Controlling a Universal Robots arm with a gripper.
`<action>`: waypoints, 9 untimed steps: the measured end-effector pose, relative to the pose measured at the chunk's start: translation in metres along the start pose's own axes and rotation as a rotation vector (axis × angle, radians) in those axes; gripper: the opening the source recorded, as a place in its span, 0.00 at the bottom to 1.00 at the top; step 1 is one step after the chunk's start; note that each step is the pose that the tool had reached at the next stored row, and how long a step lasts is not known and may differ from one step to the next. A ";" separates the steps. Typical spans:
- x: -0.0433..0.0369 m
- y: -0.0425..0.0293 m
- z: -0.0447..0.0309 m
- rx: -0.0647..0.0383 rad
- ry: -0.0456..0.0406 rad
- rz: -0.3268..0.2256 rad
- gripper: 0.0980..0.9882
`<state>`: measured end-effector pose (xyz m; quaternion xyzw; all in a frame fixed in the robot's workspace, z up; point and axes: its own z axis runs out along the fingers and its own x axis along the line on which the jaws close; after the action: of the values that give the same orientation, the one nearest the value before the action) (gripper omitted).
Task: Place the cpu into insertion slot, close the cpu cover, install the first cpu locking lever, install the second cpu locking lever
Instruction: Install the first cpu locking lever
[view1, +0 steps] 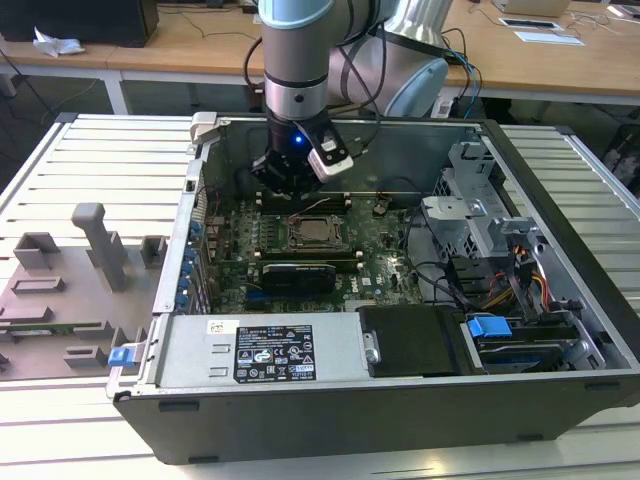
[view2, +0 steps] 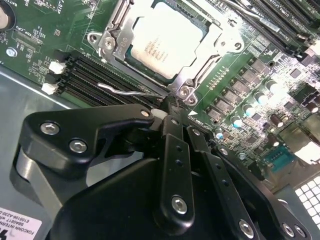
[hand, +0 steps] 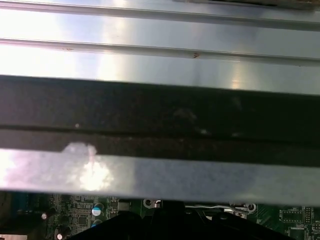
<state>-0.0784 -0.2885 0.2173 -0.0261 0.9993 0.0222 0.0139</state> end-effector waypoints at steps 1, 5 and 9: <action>0.0000 0.0000 0.0005 0.000 0.0000 0.000 0.01; -0.0079 0.0006 0.0020 0.000 0.0004 0.000 0.01; -0.0159 0.0015 0.0047 0.000 0.0020 0.001 0.01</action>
<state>-0.0624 -0.2859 0.2131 -0.0258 0.9993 0.0222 0.0129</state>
